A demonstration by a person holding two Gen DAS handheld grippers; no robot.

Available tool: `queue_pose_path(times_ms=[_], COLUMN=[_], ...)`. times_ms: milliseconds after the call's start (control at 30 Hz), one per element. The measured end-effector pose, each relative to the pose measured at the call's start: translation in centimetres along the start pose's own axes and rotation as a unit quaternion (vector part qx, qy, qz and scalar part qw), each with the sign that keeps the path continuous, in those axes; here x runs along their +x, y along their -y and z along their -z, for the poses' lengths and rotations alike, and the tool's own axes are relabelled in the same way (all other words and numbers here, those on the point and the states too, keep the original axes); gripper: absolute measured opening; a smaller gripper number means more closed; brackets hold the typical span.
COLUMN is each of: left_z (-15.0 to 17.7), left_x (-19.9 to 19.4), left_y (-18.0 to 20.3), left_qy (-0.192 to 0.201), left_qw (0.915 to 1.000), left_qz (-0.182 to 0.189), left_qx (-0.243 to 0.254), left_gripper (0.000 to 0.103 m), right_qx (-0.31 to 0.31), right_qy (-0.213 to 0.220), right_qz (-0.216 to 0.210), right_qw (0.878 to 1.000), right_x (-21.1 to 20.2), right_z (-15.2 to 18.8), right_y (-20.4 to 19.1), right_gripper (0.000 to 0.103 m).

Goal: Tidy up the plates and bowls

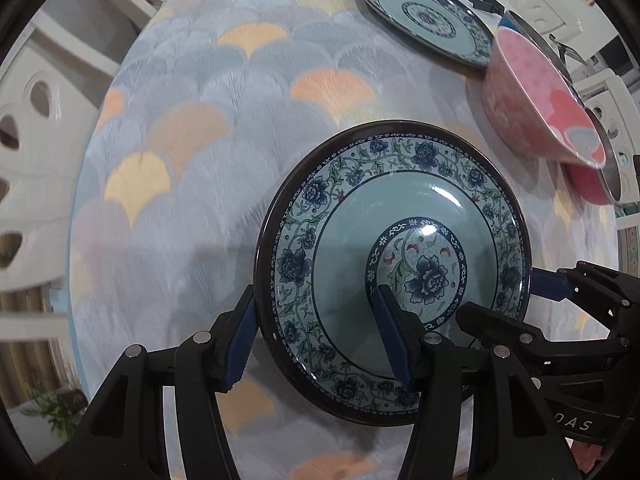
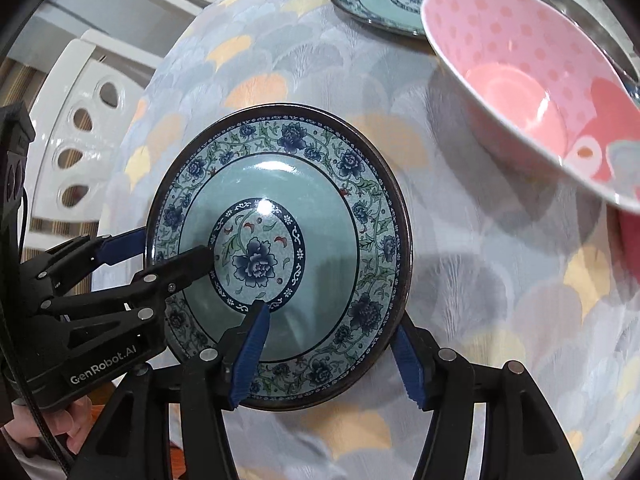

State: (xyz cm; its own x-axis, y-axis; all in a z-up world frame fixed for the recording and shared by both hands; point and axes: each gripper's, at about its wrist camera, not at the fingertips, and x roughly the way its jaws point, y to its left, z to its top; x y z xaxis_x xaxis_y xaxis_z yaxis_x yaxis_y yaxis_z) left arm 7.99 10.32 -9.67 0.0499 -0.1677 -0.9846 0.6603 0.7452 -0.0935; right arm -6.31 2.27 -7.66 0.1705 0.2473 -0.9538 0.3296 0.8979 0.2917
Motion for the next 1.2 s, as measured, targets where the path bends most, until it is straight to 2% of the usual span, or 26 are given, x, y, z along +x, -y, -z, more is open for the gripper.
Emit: queue_pose_path(times_ms=[200,400,633,867,1200], left_z=[1.3,1.9,2.0,2.5,2.6], left_x=[0.5,1.0,1.7,2.5,2.8], left_y=[0.4,-1.0,-1.0,-0.4,-0.3], left_qy=[0.0,-0.001,0.001,0.002,-0.003], left_qw=[0.9998,0.9993,0.9986,0.998,0.9979], left_qz=[-0.003,-0.004,-0.009,-0.013,-0.016], left_qx=[-0.018,-0.036,-0.052,-0.062,-0.063], left_gripper=[0.053,0.053,0.054,0.055,0.055], right_qx=[-0.015,-0.033,-0.054,-0.066,-0.067], right_qy=[-0.006,-0.014,-0.022,-0.025,-0.026], right_qz=[0.002,-0.004,-0.005,-0.009,-0.014], right_qw=[1.0,0.999,0.998,0.997,0.997], right_x=[0.1,0.3,1.4,2.4,2.2], right_z=[0.2,1.5,2.2,2.9,3.7], right_y=[-0.4,-0.9,-2.9,-4.2,-3.9], right_gripper=[0.061,0.061,0.063,0.063,0.063])
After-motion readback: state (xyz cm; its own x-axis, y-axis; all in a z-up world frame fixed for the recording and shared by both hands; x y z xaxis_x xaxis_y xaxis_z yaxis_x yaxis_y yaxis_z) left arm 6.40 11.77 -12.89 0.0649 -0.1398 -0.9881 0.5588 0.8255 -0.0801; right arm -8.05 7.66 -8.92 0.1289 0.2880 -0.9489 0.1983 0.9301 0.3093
